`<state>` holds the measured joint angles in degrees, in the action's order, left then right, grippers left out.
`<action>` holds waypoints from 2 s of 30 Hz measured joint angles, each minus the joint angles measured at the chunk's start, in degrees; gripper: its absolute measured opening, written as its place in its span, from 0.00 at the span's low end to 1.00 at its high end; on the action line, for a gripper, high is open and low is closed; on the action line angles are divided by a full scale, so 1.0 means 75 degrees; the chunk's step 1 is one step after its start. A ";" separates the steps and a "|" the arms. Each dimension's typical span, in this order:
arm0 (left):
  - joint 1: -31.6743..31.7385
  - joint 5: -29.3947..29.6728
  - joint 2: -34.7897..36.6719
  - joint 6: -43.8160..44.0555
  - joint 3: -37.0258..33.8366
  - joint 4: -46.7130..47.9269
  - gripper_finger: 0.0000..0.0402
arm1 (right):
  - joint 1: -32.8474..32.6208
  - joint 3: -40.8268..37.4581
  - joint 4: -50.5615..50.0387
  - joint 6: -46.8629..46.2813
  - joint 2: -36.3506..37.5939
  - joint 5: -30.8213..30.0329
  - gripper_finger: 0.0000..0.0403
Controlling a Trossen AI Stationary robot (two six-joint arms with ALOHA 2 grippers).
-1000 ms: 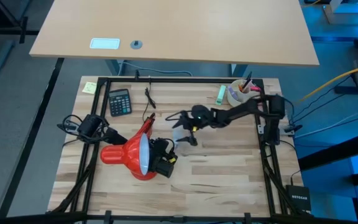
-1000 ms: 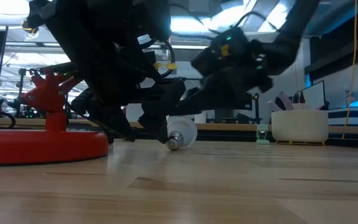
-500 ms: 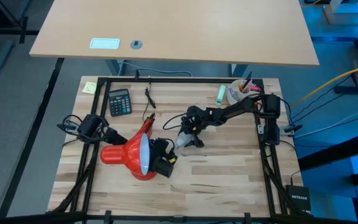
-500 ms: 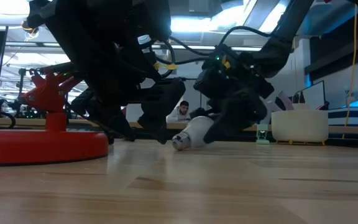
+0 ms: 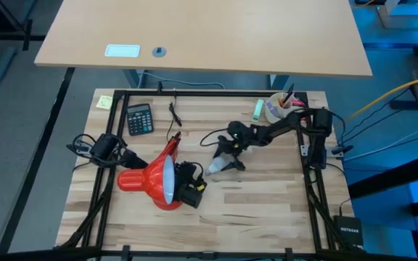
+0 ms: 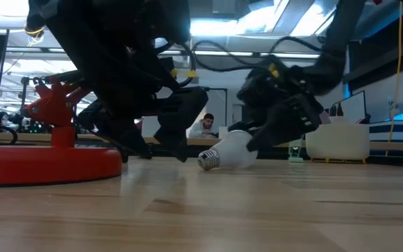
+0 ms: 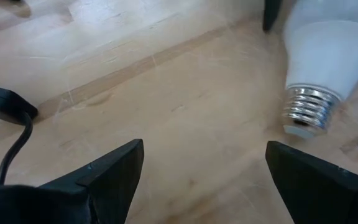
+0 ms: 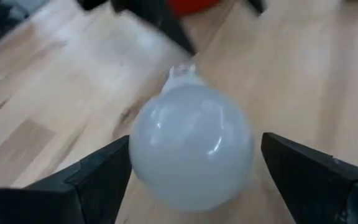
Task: Screw lightbulb
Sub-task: Insert the light bulb into the orange desk lamp
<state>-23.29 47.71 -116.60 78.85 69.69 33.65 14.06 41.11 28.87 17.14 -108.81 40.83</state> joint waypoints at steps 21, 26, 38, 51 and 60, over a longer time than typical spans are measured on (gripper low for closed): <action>0.0009 0.0003 0.0000 -0.0178 -0.0001 -0.0062 0.82 | -0.0990 -0.0872 0.2370 -0.0040 -0.0014 -0.2108 0.88; 0.0009 0.0003 0.0000 -0.0720 0.0000 -0.0291 0.82 | -0.1165 -0.0831 0.2354 0.0019 -0.0015 -0.2168 0.88; 0.0006 0.0003 0.0000 -0.0921 0.0000 -0.0382 0.82 | -0.1258 -0.0831 0.2351 -0.0008 -0.0020 -0.1880 0.81; 0.0003 0.0005 0.0000 -0.0909 -0.0006 -0.0306 0.82 | -0.1371 -0.0819 0.3937 -0.0432 -0.0956 -0.1436 0.72; 0.0000 -0.0017 0.0000 -0.0916 -0.0009 -0.0341 0.82 | -0.1371 -0.0817 0.4080 -0.0656 -0.1192 -0.1305 0.74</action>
<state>-23.29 47.58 -116.60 71.97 69.63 31.09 3.77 34.98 59.47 12.23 -117.75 31.04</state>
